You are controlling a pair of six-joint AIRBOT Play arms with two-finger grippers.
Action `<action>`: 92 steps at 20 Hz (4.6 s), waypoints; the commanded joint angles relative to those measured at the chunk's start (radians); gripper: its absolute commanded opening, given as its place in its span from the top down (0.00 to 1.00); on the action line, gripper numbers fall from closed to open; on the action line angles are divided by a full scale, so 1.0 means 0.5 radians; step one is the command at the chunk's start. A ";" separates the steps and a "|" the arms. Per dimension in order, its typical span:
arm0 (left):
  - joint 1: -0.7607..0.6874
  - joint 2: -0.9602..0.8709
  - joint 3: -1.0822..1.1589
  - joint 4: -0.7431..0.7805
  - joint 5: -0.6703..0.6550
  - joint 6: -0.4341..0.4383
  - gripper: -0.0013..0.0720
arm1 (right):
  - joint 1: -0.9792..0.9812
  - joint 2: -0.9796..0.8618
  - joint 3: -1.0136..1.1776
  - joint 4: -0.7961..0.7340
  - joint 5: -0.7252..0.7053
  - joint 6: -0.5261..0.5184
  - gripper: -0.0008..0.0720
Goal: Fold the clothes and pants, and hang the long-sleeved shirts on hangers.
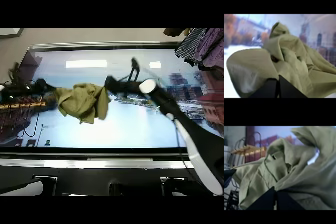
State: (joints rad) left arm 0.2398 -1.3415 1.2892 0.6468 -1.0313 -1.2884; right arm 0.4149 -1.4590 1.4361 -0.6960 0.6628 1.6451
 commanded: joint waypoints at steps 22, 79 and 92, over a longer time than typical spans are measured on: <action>0.002 1.387 0.351 0.762 -0.228 -0.748 0.95 | -0.175 1.154 0.954 -1.624 1.511 0.101 0.96; -0.344 0.561 -0.933 -0.162 0.620 -0.430 0.96 | -0.179 0.198 0.112 -2.171 0.825 0.581 0.96; 0.083 0.994 1.112 0.940 0.232 -1.283 0.96 | -0.175 1.182 0.745 -2.707 1.385 0.539 0.96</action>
State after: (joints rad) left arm 0.2337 -0.9352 1.7687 0.9096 -0.8146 -1.7550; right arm 0.3260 -0.9924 1.7939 -2.0472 1.2442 1.9209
